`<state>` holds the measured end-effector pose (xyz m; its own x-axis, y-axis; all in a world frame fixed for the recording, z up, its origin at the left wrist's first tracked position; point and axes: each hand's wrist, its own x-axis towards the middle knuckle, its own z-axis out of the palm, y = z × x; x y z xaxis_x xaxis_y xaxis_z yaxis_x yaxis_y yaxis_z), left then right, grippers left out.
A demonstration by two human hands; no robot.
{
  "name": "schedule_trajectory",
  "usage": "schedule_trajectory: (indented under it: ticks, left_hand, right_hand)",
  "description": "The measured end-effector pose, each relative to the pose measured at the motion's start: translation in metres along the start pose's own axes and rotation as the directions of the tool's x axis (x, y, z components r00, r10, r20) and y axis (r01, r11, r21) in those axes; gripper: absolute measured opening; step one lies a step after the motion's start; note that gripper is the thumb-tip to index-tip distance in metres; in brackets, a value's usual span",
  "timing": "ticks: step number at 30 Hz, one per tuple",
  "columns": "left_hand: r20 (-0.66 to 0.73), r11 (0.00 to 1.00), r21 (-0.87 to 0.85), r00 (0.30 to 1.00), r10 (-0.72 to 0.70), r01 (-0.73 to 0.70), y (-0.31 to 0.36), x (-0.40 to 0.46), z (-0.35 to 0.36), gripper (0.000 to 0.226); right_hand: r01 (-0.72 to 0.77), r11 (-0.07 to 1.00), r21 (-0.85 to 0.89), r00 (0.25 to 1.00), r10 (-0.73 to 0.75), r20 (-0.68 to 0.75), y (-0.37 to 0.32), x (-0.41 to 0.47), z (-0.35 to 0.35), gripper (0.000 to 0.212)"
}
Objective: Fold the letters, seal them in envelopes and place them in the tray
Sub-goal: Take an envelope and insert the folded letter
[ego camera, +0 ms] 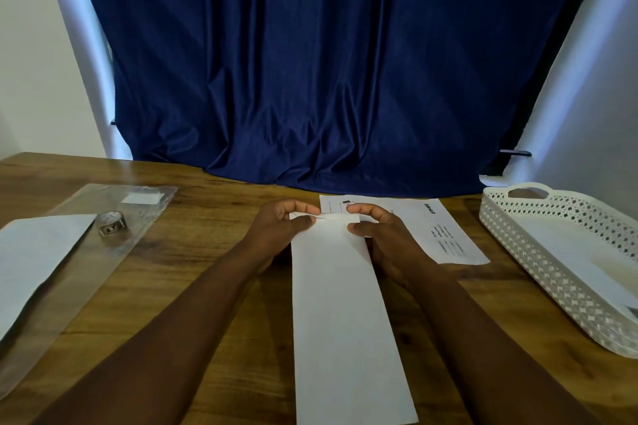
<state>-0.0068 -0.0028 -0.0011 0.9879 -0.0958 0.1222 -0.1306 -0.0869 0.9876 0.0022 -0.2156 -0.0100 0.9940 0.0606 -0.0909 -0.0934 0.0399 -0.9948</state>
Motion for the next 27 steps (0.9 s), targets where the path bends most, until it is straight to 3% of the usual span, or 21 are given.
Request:
schedule_trajectory:
  ticks: [2,7,11,15,19,24,27]
  left_hand:
    - [-0.002,1.000,-0.023,1.000,-0.017,0.017,0.000,0.000,0.001,0.005]
    - [0.019,0.997,-0.078,1.000,0.019,-0.017,0.000,-0.002,0.000,0.015]
    - [0.076,0.998,-0.066,0.997,0.010,-0.004,-0.001,-0.002,0.002,0.009]
    - [0.170,0.999,-0.041,0.985,0.017,-0.010,-0.003,-0.003,0.007,0.024]
    - [0.206,0.998,-0.067,0.978,0.030,-0.017,-0.005,-0.004,0.010,0.029]
    - [0.170,0.999,-0.039,0.985,0.011,-0.005,-0.005,-0.003,0.011,0.027]
    - [0.143,1.000,0.004,0.989,0.024,-0.025,-0.005,-0.001,0.011,0.022]
  right_hand:
    - [0.005,1.000,0.001,1.000,-0.005,-0.028,0.000,0.000,-0.001,0.027]
    - [-0.005,0.999,-0.042,0.998,0.002,-0.061,-0.002,-0.004,0.000,0.005]
    - [0.003,0.992,-0.129,0.997,-0.012,-0.074,0.001,-0.002,-0.003,0.042]
    - [-0.059,0.983,-0.175,0.998,0.055,-0.028,-0.002,-0.006,-0.003,0.036]
    - [-0.026,0.952,-0.306,0.998,0.042,0.044,0.000,-0.010,-0.004,0.060]
    - [0.013,0.939,-0.344,1.000,-0.004,0.027,0.000,-0.010,-0.005,0.032]
    - [0.012,0.940,-0.342,1.000,-0.008,0.014,0.001,-0.007,-0.004,0.027]
